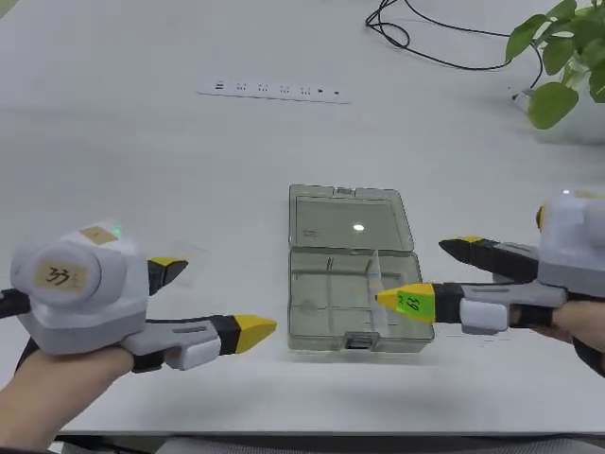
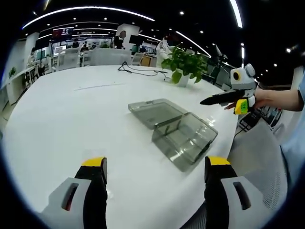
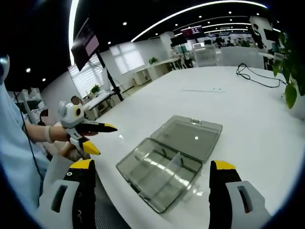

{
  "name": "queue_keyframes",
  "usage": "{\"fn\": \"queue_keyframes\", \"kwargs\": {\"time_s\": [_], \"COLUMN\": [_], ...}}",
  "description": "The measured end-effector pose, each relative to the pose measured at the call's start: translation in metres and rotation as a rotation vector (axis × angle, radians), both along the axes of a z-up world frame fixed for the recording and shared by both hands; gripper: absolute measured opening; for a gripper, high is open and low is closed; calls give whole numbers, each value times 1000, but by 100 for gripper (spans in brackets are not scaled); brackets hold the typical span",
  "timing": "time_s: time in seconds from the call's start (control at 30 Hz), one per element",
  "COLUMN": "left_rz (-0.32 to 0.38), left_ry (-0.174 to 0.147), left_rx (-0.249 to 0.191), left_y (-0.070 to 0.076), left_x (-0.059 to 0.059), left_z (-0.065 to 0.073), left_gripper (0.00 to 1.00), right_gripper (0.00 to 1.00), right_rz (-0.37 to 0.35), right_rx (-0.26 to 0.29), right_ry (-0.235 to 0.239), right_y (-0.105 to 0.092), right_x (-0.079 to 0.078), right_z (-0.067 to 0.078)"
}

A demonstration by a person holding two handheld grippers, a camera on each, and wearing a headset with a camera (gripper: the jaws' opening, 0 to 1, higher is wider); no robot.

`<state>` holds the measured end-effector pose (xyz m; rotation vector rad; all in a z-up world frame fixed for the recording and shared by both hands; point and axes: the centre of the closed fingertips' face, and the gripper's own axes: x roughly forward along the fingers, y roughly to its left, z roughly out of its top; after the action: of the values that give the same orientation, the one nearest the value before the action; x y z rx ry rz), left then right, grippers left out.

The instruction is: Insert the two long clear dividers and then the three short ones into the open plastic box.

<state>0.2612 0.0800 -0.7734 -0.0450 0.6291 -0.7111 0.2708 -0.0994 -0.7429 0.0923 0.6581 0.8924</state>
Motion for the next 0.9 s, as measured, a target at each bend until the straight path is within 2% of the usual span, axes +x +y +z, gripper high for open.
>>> {"fn": "queue_keyframes", "kwargs": {"time_s": [0.2, 0.27, 0.33, 0.4, 0.43, 0.47, 0.5, 0.57, 0.63, 0.7, 0.77, 0.8, 0.87, 0.9], "left_rz": [20, 30, 49, 64, 68, 71, 70, 76, 83, 86, 103, 104, 104, 103], "left_ry": [31, 44, 68, 89, 101, 111, 120, 139, 161, 171, 214, 225, 228, 243], "left_rx": [19, 20, 12, 29, 45, 60, 72, 117, 156, 177, 215, 241, 273, 303], "left_y": [10, 14, 18, 24, 28, 30, 33, 40, 47, 51, 58, 62, 66, 69], "left_x": [2, 3, 4, 5, 5, 5, 6, 7, 8, 11, 11, 11, 13, 12], "left_z": [-8, -11, -15, -21, -24, -26, -29, -34, -38, -40, -47, -50, -53, -57], "left_gripper": [85, 85, 84, 83, 83, 83, 83, 83, 82, 80, 81, 80, 78, 77], "right_gripper": [100, 100, 100, 100, 100, 100, 100, 100, 100, 100, 100, 100, 100, 100], "right_rz": [17, 16, 14, 8, 24, 32, 48, 56, 63, 69, 71, 71, 69, 66], "right_rx": [-59, -63, -55, -69, -104, -129, -132, -157, -167, -181, -188, -184, -188, -190], "right_ry": [-24, -22, -21, -27, -52, -47, -69, -57, -75, -70, -66, -66, -65, -67], "right_y": [-18, -23, -26, -32, -37, -40, -41, -45, -49, -53, -57, -58, -61, -62], "right_x": [-6, -8, -9, -11, -12, -14, -16, -19, -20, -22, -23, -23, -24, -23], "right_z": [-11, -13, -14, -16, -18, -20, -19, -23, -24, -27, -29, -29, -30, -30]}}
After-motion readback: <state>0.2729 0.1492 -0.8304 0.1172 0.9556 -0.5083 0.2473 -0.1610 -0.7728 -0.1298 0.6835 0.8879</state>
